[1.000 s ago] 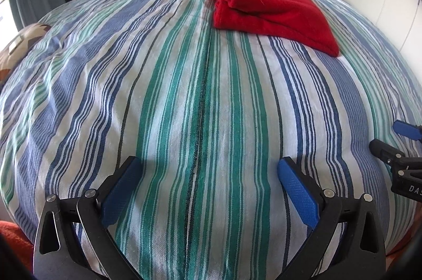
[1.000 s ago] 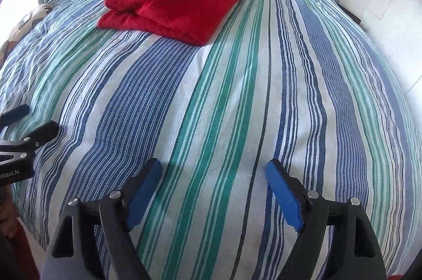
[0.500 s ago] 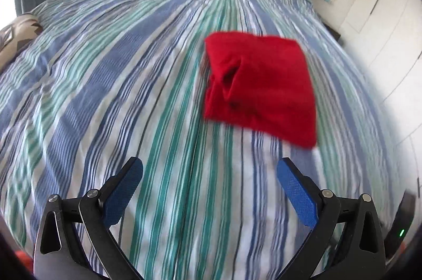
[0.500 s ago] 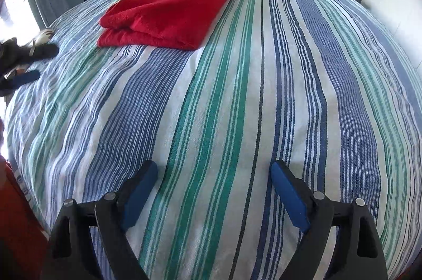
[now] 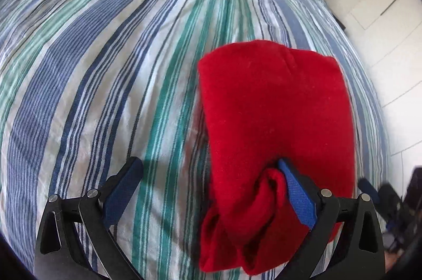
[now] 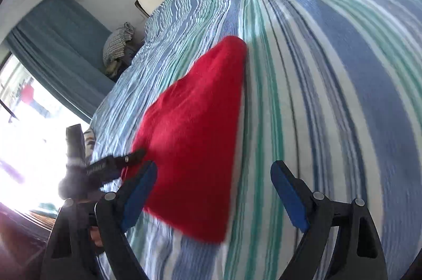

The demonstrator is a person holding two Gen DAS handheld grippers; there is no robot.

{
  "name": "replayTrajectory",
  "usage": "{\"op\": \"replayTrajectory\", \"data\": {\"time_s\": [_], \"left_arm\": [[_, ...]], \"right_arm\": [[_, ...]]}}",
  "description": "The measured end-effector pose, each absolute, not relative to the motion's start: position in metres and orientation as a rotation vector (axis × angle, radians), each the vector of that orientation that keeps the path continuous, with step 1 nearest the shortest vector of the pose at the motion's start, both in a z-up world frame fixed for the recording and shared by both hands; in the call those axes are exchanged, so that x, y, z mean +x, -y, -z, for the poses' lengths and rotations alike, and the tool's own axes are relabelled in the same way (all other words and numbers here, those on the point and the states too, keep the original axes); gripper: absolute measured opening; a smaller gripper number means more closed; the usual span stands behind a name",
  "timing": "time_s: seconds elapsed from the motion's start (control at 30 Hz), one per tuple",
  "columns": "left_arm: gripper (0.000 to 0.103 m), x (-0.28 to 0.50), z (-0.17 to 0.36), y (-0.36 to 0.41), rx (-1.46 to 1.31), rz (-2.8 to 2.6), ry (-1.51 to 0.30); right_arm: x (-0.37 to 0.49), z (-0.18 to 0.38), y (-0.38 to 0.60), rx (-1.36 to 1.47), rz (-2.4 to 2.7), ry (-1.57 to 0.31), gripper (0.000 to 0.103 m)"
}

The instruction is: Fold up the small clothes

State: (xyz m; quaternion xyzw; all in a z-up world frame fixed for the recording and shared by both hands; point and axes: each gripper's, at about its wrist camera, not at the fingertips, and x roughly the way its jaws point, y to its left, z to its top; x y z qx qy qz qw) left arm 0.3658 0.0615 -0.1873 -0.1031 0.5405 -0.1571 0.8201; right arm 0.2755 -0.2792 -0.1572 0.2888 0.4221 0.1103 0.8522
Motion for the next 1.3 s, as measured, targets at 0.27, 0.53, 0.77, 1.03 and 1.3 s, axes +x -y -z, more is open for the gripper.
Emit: {"op": "replayTrajectory", "data": {"time_s": [0.27,0.53,0.77,1.03,1.3], "left_arm": [[0.025,0.359,0.183,-0.044,-0.219,0.405,-1.156],[0.023,0.348,0.095,-0.051,-0.261,0.503,-0.978],[0.044,0.336,0.134,-0.037,-0.126,0.368,-1.126],[0.089,0.204,0.132,-0.073,0.07,0.229,-0.966],[0.101,0.098,0.089,-0.055,0.192,0.168,-0.86]], "right_arm": [[0.353,0.196,0.236,0.669,-0.292,-0.968,0.031],[0.34,0.063,0.203,0.341,-0.361,-0.771,0.028],[0.331,0.093,0.232,0.39,-0.216,-0.953,0.062],[0.185,0.13,0.26,0.212,-0.098,-0.998,0.085],[0.064,0.114,0.258,0.048,-0.046,-1.031,0.091]]}}
